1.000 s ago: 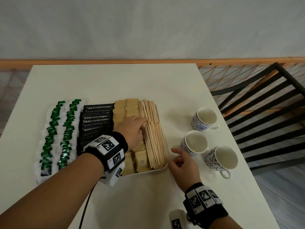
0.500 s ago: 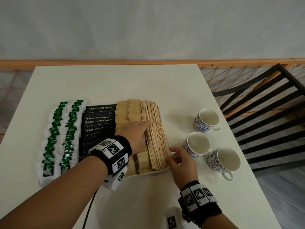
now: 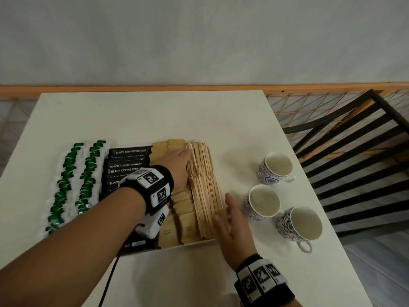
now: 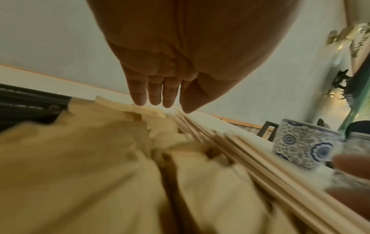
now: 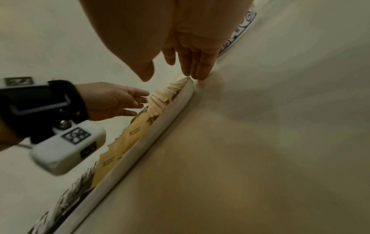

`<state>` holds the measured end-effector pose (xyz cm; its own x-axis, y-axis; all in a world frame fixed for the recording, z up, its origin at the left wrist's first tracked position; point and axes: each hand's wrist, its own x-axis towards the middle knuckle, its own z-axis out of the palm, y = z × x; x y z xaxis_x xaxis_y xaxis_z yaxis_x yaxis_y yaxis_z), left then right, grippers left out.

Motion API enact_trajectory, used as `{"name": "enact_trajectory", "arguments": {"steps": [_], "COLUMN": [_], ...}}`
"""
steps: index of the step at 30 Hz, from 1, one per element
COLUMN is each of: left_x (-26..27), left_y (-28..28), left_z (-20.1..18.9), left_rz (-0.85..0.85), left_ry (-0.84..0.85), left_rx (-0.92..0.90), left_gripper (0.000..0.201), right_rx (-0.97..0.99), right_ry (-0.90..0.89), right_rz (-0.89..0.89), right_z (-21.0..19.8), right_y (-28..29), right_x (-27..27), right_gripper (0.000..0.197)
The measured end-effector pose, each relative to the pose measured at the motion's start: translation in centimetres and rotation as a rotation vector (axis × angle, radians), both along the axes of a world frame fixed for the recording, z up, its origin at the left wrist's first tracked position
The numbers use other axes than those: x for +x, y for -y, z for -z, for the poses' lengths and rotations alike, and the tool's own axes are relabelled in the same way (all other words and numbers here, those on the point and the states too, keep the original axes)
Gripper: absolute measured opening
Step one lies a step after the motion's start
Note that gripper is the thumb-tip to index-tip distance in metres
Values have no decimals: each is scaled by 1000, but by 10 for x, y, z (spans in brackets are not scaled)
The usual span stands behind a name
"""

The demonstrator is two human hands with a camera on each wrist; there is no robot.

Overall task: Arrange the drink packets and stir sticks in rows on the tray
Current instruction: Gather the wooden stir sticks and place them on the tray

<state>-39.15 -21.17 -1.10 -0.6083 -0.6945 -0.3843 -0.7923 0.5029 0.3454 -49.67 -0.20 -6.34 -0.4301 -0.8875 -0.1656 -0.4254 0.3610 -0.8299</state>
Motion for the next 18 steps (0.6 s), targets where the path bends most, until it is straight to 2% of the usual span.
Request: {"name": "enact_trajectory", "arguments": {"steps": [3, 6, 10, 18], "left_x": [-8, -17, -30, -38], "left_y": [26, 46, 58, 65], "left_z": [-2, -2, -2, 5], "left_rz": [-22, -38, -30, -33], "left_ry": [30, 73, 72, 59], "left_rx": [-16, -9, 15, 96], "left_gripper": [46, 56, 65, 57], "right_rx": [47, 51, 45, 28], "right_ry": [-34, -146, -170, -189], "right_rz": [-108, -183, -204, -233], "right_z": [-2, 0, 6, 4], "right_y": [-2, -5, -6, -6], "right_x": [-2, -1, 0, -2], "right_gripper": [87, 101, 102, 101]}}
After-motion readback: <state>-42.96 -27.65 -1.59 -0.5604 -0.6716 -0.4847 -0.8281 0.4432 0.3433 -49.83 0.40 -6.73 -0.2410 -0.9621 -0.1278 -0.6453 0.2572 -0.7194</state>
